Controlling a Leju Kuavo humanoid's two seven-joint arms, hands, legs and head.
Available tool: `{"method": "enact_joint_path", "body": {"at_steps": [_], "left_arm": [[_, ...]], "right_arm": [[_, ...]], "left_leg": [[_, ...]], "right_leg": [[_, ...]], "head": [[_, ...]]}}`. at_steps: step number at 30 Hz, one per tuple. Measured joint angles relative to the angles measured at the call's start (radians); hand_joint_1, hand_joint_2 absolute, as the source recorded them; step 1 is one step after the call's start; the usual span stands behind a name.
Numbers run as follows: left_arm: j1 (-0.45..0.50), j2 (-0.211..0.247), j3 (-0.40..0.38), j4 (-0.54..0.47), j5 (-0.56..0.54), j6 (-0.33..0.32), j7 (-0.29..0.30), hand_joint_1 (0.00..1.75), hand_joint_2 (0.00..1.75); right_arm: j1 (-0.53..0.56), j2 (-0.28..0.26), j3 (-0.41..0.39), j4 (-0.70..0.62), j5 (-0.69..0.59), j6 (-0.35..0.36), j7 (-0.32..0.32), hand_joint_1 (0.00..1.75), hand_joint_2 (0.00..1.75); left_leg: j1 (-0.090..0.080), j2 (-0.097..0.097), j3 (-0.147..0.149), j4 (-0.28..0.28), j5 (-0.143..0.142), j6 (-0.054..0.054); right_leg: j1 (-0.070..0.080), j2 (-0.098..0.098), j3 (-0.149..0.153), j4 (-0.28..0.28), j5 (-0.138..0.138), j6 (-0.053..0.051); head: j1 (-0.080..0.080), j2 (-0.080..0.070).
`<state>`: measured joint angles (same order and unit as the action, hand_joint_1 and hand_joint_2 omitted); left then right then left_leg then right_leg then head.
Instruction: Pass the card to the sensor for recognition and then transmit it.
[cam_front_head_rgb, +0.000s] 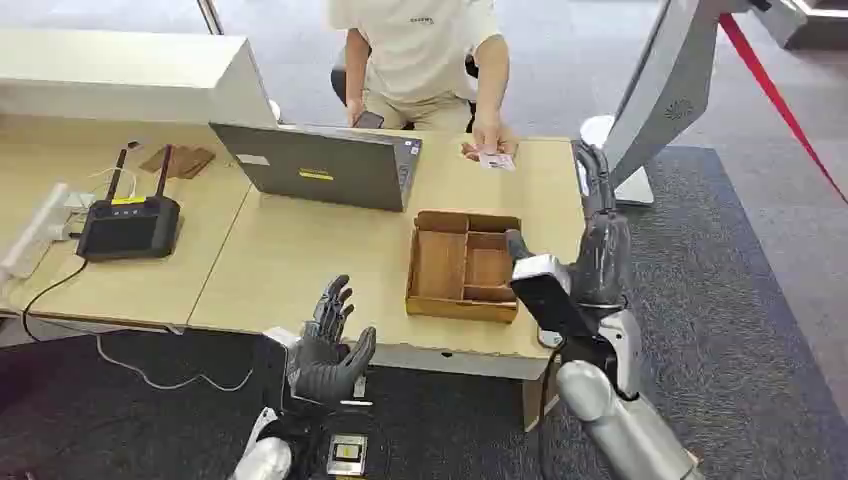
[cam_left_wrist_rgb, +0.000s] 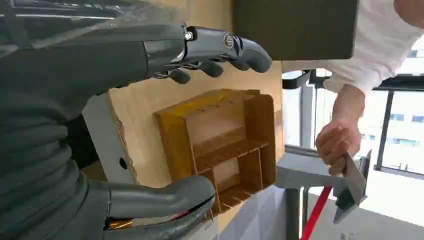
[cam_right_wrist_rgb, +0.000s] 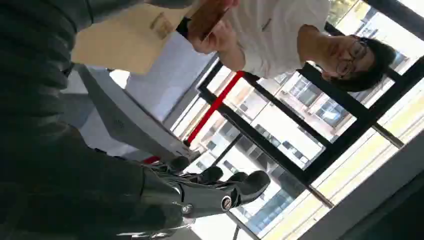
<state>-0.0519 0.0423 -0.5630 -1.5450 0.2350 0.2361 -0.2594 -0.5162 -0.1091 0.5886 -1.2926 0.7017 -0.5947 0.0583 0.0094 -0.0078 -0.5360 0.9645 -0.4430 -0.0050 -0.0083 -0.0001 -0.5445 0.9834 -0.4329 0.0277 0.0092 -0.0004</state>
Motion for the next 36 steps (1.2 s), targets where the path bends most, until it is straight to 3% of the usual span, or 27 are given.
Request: {"method": "enact_joint_path", "body": {"at_steps": [5,10,19,25,26,27,28,36], "left_arm": [[-0.024,-0.001,-0.026,0.016,0.012,0.0,0.002,0.0,1.75],[-0.035,-0.003,-0.037,0.03,0.012,0.0,0.002,0.0,1.75],[-0.038,-0.003,-0.04,0.044,0.012,0.0,0.002,0.0,1.75],[-0.037,-0.003,-0.04,0.047,0.006,0.0,0.002,0.0,1.75],[-0.036,-0.003,-0.04,0.047,0.005,0.0,0.002,0.0,1.75],[-0.036,-0.003,-0.04,0.047,0.004,0.0,0.002,0.0,1.75],[-0.035,-0.003,-0.039,0.047,0.002,0.0,0.002,0.0,1.75],[-0.031,-0.003,-0.038,0.047,-0.001,0.0,-0.002,0.0,1.75]], "right_arm": [[-0.139,0.021,0.034,0.23,0.161,-0.002,0.058,0.0,1.75],[-0.2,0.043,0.061,0.386,0.19,-0.001,0.071,0.0,1.75],[-0.235,0.064,0.088,0.533,0.194,-0.002,0.072,0.0,1.75],[-0.258,0.08,0.11,0.614,0.234,0.042,0.121,0.0,1.75],[-0.264,0.084,0.113,0.629,0.234,0.045,0.121,0.09,1.75],[-0.268,0.087,0.116,0.643,0.234,0.045,0.121,1.48,1.75],[-0.272,0.088,0.118,0.653,0.231,0.044,0.12,1.69,1.75],[-0.288,0.103,0.129,0.726,0.181,0.026,0.082,1.75,1.75]], "left_leg": [[0.0,-0.001,0.0,0.0,0.001,0.0],[0.0,-0.002,0.0,0.0,0.001,0.0],[0.0,-0.002,-0.001,0.0,0.001,0.0],[0.0,-0.002,-0.001,0.0,0.001,0.0],[0.0,-0.002,-0.001,0.0,0.001,0.0],[0.0,-0.002,-0.001,0.0,0.001,0.0],[0.0,-0.002,-0.001,0.0,0.001,0.0],[0.0,-0.002,-0.001,0.0,0.001,0.0]], "right_leg": [[0.0,0.0,0.0,0.0,0.0,0.0],[0.0,-0.001,0.0,0.001,0.0,0.0],[0.0,0.0,-0.001,0.0,0.0,0.0],[0.0,0.0,-0.001,0.0,0.0,0.0],[0.0,0.0,-0.001,0.001,0.0,0.0],[0.0,0.0,-0.001,0.001,0.0,0.0],[0.0,0.0,-0.001,0.001,0.0,0.0],[0.0,0.0,-0.001,0.0,0.0,0.0]], "head": [[0.0,0.0],[0.001,0.0],[0.001,0.0],[0.0,0.0],[0.0,0.0],[0.0,0.0],[0.001,0.0],[0.0,0.0]]}}
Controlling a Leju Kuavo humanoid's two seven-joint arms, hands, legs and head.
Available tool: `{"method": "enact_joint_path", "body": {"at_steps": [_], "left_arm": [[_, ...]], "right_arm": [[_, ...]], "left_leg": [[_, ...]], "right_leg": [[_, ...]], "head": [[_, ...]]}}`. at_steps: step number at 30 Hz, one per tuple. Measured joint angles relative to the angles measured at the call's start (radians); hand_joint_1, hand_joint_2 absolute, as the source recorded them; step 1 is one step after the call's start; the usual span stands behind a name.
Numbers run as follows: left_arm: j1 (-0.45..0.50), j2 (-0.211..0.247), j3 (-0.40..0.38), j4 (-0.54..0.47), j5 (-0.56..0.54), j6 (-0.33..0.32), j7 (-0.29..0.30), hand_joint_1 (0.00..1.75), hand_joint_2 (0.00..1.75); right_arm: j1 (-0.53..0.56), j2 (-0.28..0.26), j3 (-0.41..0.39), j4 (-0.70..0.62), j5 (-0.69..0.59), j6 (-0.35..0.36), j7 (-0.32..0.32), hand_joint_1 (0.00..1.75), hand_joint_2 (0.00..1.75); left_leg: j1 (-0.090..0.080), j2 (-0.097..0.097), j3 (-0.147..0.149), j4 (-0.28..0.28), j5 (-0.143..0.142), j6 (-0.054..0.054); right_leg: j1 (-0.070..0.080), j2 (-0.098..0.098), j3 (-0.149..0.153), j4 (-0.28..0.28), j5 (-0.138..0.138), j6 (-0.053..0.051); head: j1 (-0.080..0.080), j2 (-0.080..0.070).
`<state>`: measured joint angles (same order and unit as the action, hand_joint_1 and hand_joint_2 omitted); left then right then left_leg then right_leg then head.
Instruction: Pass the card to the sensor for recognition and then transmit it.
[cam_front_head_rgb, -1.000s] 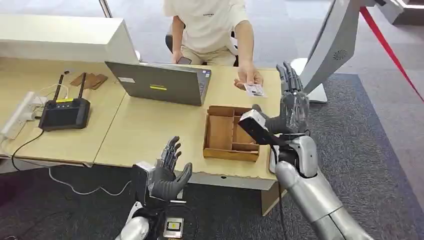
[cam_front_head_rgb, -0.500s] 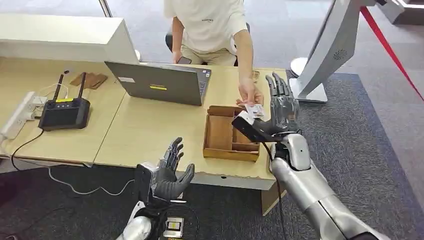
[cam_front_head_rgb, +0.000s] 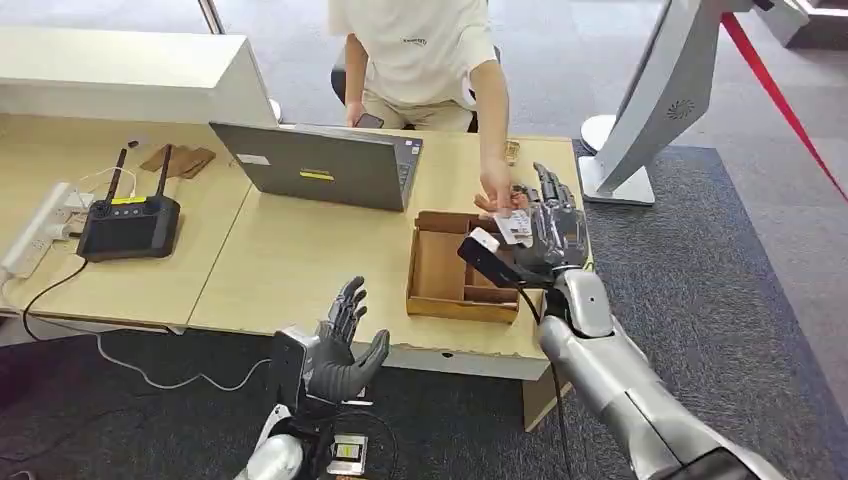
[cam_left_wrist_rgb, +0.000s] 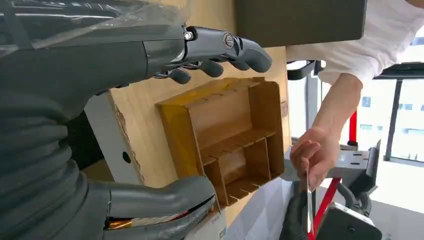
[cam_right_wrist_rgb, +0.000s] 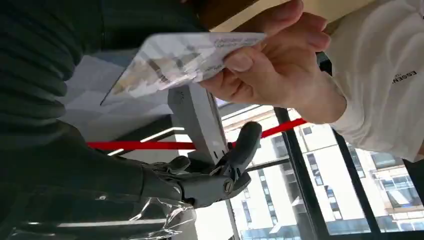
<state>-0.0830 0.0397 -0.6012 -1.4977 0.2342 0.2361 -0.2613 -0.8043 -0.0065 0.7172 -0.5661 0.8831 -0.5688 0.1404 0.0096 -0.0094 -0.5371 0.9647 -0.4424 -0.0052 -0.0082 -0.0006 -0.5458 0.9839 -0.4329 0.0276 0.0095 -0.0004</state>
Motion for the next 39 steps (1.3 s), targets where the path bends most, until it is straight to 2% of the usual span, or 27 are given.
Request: {"method": "enact_joint_path", "body": {"at_steps": [33,37,39], "left_arm": [[0.005,0.0,0.001,0.008,-0.008,0.0,-0.017,0.0,1.75],[0.036,-0.004,0.013,0.002,-0.043,0.0,-0.027,0.0,1.75],[0.056,-0.005,0.025,-0.009,-0.063,0.0,-0.027,0.0,1.75]], "right_arm": [[-0.033,0.029,0.015,0.061,-0.118,-0.078,-0.061,1.75,1.75],[-0.001,-0.007,0.008,0.027,-0.17,-0.095,-0.064,1.75,1.75],[0.04,-0.034,0.0,0.0,-0.172,-0.098,-0.041,1.75,1.75]], "left_leg": [[0.0,0.001,0.001,0.0,0.0,0.0],[0.0,0.0,0.001,0.0,0.0,0.0],[0.0,0.0,0.001,0.0,0.0,0.0]], "right_leg": [[0.0,0.0,0.0,0.0,0.0,0.0],[0.0,0.0,0.0,-0.001,0.0,0.0],[0.0,0.0,0.001,-0.002,0.0,0.0]], "head": [[0.0,0.0],[0.0,0.0],[0.0,0.0]]}}
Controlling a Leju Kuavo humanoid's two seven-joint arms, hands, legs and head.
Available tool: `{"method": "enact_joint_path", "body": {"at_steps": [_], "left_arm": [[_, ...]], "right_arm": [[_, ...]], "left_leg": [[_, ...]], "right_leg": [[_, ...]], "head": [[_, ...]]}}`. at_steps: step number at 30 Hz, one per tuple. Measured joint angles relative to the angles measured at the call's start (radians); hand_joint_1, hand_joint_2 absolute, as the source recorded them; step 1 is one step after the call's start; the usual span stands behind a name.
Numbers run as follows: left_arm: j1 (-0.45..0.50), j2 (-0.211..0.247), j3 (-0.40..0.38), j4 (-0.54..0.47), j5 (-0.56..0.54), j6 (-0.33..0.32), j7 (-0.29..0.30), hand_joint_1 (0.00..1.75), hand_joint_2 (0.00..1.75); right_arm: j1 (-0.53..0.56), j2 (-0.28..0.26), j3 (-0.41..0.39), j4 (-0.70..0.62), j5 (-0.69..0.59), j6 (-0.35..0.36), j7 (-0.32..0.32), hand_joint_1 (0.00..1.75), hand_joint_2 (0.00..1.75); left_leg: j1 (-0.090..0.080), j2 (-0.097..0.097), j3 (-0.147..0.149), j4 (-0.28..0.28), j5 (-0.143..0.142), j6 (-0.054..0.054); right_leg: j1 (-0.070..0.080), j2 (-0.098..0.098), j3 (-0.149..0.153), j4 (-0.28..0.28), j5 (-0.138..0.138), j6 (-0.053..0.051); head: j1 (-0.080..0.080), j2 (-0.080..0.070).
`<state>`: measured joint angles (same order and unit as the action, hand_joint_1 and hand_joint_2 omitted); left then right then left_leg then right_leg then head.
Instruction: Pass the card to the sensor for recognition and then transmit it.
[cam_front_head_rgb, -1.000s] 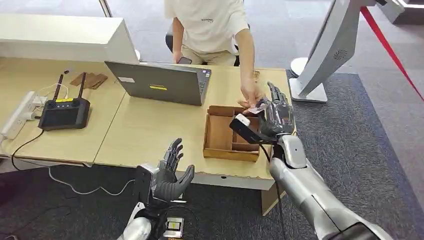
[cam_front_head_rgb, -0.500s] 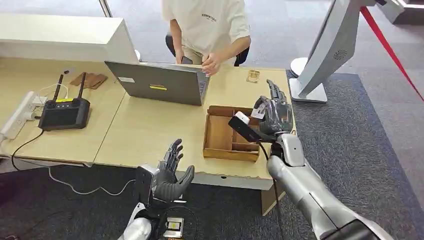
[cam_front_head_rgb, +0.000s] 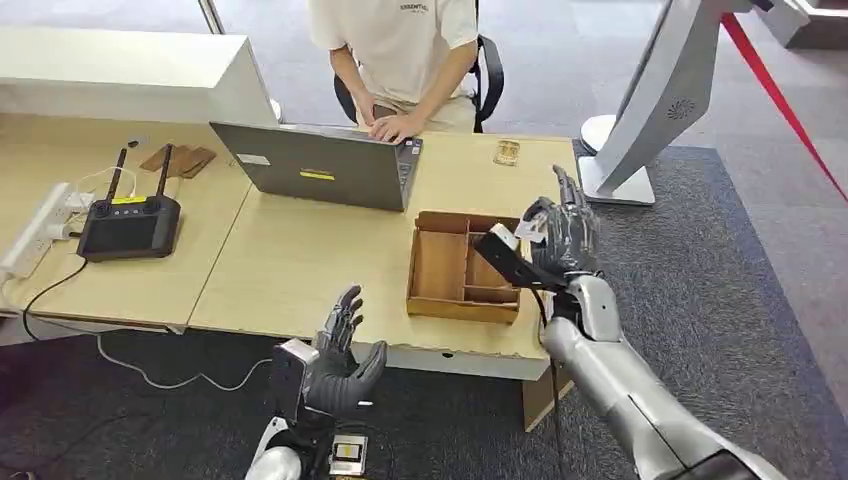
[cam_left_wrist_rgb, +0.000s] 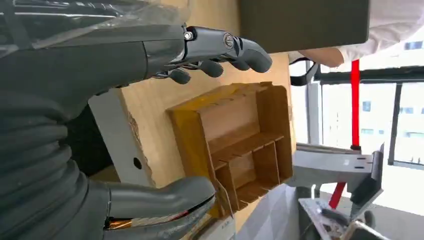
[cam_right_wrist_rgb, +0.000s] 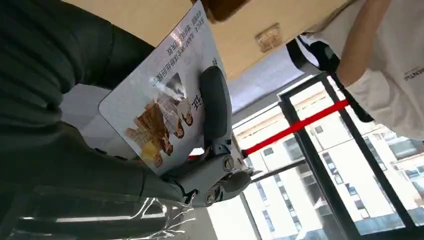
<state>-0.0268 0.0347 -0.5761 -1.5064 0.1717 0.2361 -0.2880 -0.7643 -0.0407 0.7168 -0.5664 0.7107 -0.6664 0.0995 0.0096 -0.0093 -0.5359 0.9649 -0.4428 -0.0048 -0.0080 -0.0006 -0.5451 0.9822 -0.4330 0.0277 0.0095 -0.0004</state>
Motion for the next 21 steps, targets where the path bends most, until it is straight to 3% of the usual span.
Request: {"method": "enact_joint_path", "body": {"at_steps": [11,21], "left_arm": [[0.044,0.002,0.027,-0.037,-0.007,0.0,0.016,0.0,1.75],[0.045,0.002,0.027,-0.043,0.003,0.0,0.027,0.0,1.75]], "right_arm": [[0.289,-0.19,-0.135,-0.204,0.095,-0.002,0.128,1.75,1.75],[0.416,-0.255,-0.233,-0.309,0.108,0.007,0.143,1.75,1.75]], "left_leg": [[0.0,-0.001,0.0,0.0,-0.001,0.001],[0.0,-0.001,0.0,0.0,-0.001,0.001]], "right_leg": [[-0.001,0.0,0.001,-0.001,0.0,0.0],[-0.001,0.0,0.0,0.0,0.0,0.0]], "head": [[0.0,0.0],[0.0,0.0]]}}
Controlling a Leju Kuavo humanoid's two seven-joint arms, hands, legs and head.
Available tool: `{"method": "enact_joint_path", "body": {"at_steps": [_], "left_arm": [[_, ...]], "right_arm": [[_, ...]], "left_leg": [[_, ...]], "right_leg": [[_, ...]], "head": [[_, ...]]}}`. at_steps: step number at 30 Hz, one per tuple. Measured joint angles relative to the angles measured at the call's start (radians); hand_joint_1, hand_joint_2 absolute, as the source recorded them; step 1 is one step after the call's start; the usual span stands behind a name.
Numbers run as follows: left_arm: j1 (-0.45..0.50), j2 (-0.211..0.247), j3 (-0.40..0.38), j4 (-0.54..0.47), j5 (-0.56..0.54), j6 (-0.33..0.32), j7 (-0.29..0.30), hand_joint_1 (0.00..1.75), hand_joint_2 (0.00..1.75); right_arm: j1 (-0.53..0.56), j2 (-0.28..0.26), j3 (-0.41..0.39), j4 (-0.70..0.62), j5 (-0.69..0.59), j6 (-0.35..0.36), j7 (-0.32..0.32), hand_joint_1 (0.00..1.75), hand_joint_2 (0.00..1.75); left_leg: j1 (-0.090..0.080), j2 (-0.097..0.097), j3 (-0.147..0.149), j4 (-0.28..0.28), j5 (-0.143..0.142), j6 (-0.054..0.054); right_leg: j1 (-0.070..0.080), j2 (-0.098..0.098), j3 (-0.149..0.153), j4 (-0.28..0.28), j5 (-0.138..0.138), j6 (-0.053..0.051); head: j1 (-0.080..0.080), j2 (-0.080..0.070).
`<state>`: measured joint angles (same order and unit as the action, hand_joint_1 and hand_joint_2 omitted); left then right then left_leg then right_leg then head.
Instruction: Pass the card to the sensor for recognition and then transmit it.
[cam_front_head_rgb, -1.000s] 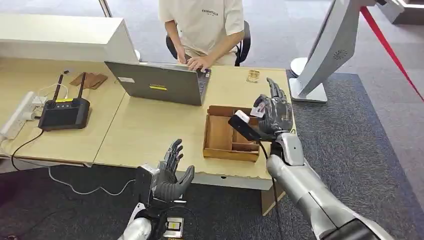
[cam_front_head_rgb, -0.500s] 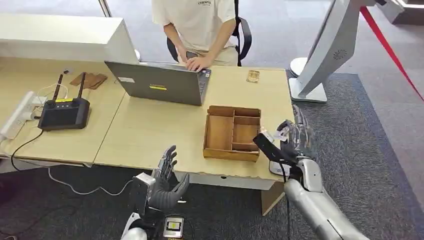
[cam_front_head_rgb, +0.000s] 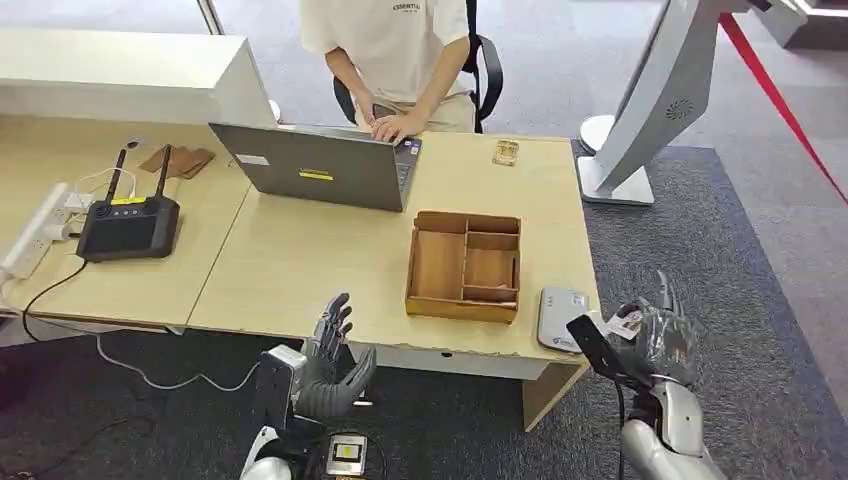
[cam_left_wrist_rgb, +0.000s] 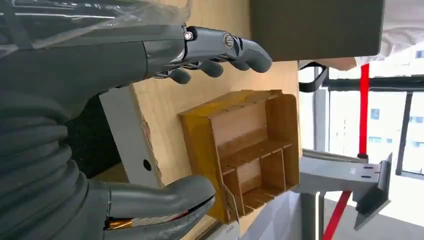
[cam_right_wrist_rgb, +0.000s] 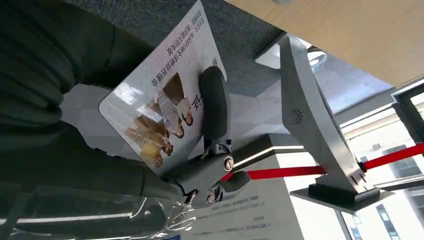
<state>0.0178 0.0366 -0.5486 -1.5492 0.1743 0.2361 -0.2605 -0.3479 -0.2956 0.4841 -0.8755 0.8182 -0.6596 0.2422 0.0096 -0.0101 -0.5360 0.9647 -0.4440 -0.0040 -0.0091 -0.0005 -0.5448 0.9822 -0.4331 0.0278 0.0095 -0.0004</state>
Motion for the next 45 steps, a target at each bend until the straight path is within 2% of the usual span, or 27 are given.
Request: {"method": "enact_joint_path", "body": {"at_steps": [8,27,33,45], "left_arm": [[-0.003,0.0,-0.001,0.0,0.0,0.0,0.012,0.0,1.75],[-0.012,0.0,-0.012,0.0,0.002,0.0,0.021,0.0,1.75],[-0.019,0.0,-0.025,0.0,0.005,0.0,0.021,0.0,1.75],[-0.019,0.0,-0.024,0.0,-0.004,0.0,0.034,0.0,1.75]], "right_arm": [[0.024,-0.001,-0.014,-0.017,0.002,0.009,-0.017,1.75,1.75],[-0.019,0.064,-0.004,-0.005,0.015,0.054,-0.046,1.75,1.75],[-0.06,0.097,0.004,0.061,-0.005,0.076,-0.066,1.75,1.75],[-0.085,0.124,0.015,0.2,-0.048,0.103,-0.073,1.75,1.75]], "left_leg": [[0.0,0.0,0.0,0.0,0.0,0.0],[0.0,0.001,0.0,0.0,0.0,0.0],[0.0,0.001,0.0,0.0,0.0,0.0],[0.0,0.001,0.0,0.0,0.0,0.0]], "right_leg": [[0.0,0.0,0.0,0.0,0.0,0.0],[0.0,0.0,0.0,0.0,0.0,0.0],[0.0,0.0,0.0,0.0,0.0,0.0],[0.0,0.0,0.0,0.0,0.0,0.0]], "head": [[0.0,0.0],[0.0,0.0],[0.0,0.0],[0.0,0.0]]}}
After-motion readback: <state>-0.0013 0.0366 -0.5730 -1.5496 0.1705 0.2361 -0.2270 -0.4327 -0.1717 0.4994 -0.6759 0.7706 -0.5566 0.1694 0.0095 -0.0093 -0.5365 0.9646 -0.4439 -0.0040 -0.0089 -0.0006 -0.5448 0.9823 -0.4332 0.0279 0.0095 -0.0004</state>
